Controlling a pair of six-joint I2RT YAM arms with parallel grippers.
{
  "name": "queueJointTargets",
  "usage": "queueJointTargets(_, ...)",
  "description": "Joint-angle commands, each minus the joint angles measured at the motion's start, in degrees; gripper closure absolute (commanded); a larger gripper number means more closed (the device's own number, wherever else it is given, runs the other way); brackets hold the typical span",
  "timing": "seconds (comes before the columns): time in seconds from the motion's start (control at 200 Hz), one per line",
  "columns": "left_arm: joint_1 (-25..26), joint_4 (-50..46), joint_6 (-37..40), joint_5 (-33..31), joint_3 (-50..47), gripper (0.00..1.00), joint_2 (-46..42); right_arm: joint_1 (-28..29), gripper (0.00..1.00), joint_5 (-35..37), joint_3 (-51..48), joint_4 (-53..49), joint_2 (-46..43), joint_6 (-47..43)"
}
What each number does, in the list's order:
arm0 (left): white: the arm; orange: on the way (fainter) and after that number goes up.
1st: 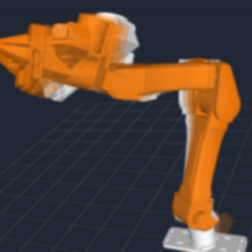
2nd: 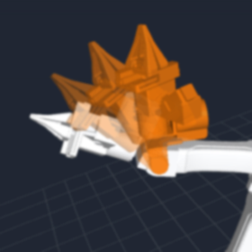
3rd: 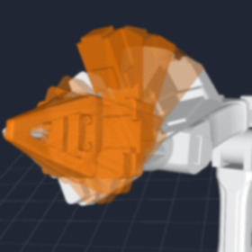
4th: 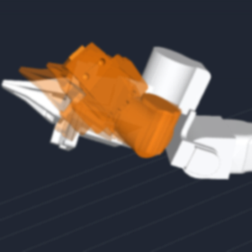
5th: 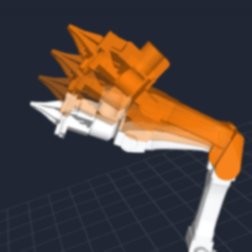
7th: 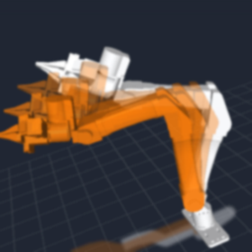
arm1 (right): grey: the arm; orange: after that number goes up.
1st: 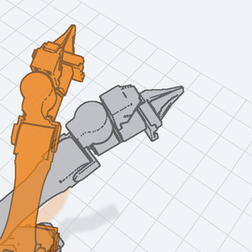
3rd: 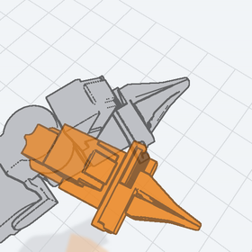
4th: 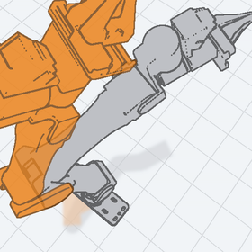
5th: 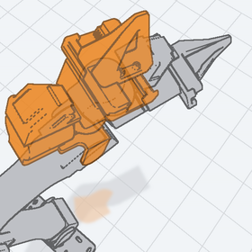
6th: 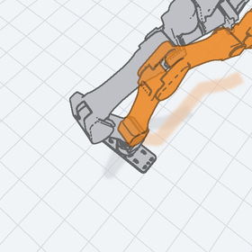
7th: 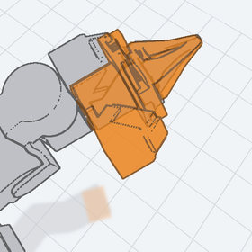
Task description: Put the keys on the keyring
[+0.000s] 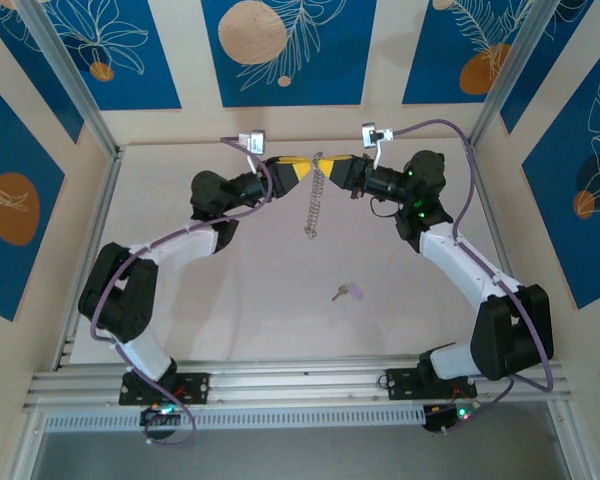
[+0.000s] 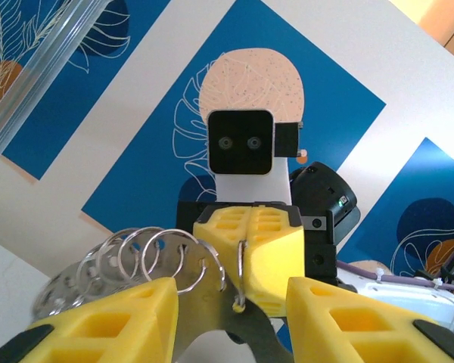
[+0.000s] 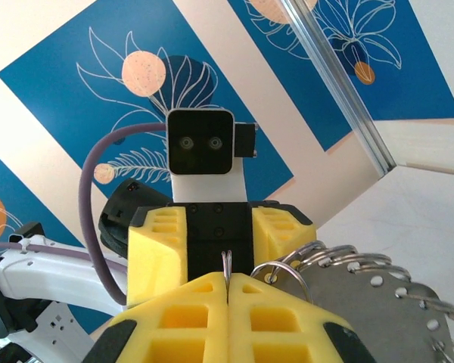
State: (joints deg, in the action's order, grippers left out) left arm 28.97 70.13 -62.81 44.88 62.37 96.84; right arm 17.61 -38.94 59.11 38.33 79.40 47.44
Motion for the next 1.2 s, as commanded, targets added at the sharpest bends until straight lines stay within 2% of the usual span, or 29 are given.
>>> queueJointTargets(0.0, 0.5, 1.2, 1.3, -0.5, 2.0, 0.58, 0.4, 0.7, 1.00, 1.1, 0.9, 2.0, 0.4, 0.5)
queueJointTargets(0.19, 0.8, 0.6, 1.5, -0.1, 2.9, 0.61, 0.8, 0.9, 1.00, 1.1, 1.1, 2.0, 0.8, 0.6)
queueJointTargets(0.44, 1.2, 0.8, 1.4, 0.4, 3.5, 0.74, 1.5, 0.9, 1.00, 1.2, 1.2, 1.9, 1.1, 0.5)
queueJointTargets(0.68, 1.5, 1.5, 1.5, 0.7, 2.6, 0.78, 1.6, 0.7, 1.00, 1.8, 1.2, 1.6, 1.0, 0.5)
queueJointTargets(0.86, 1.5, 2.3, 1.4, 0.0, 1.1, 0.73, 1.5, 0.5, 1.00, 2.3, 1.1, 1.6, 1.0, 0.8)
queueJointTargets(0.95, 1.5, 2.6, 1.2, -0.1, 0.9, 0.78, 1.4, 0.5, 1.00, 2.4, 1.0, 1.6, 0.9, 0.9)
queueJointTargets(1.03, 1.6, 3.0, 1.1, 0.0, 0.8, 0.89, 1.5, 0.5, 1.00, 2.5, 1.0, 1.5, 0.9, 0.8)
queueJointTargets(1.195, 1.6, 3.7, 0.7, -0.1, 0.7, 0.87, 1.7, 0.3, 1.00, 2.6, 0.9, 1.4, 1.0, 1.1)
